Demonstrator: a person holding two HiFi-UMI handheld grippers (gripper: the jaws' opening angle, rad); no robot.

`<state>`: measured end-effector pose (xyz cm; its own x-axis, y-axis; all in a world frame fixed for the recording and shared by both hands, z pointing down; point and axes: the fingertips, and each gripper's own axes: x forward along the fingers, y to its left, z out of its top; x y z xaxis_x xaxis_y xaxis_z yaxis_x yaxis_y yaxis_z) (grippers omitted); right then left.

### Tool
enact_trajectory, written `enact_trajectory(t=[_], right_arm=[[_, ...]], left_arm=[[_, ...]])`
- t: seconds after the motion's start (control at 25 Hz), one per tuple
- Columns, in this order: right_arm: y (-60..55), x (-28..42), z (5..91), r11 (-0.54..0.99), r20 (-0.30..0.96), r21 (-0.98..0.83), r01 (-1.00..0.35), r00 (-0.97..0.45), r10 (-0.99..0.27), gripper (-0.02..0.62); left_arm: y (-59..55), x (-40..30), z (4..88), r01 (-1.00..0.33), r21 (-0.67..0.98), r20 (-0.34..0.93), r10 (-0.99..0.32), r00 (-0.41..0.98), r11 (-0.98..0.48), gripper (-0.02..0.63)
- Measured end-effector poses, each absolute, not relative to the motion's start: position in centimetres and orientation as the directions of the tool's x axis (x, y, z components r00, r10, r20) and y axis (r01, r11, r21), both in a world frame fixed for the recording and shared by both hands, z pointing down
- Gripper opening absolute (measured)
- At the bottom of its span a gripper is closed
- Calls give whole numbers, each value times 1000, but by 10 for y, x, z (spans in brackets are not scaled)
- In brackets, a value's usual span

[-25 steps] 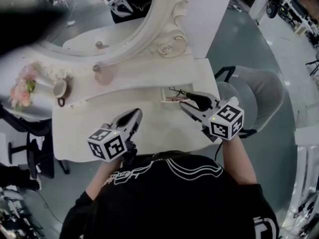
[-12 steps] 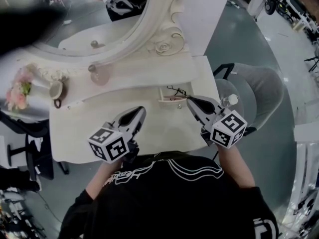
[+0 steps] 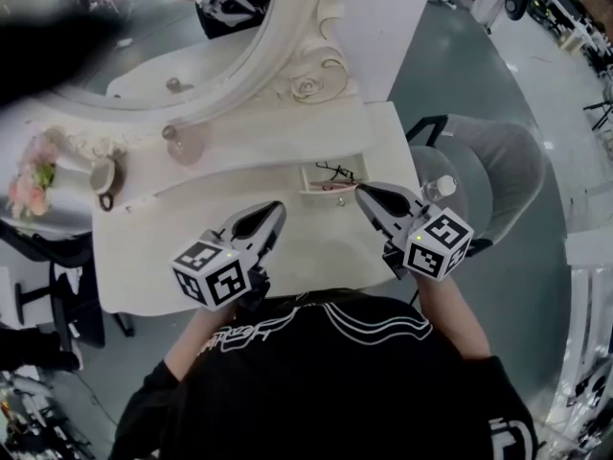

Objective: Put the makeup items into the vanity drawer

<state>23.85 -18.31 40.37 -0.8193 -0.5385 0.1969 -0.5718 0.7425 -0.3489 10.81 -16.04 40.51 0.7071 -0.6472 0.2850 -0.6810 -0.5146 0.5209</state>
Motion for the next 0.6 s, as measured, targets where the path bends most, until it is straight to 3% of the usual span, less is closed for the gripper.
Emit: enact_trajectory(t=[0.6], right_arm=[[-184, 247, 411, 743, 240, -308, -594, -804, -544, 26]], left_arm=[[-166, 119, 413, -674, 543, 304, -631, 714, -501, 28]])
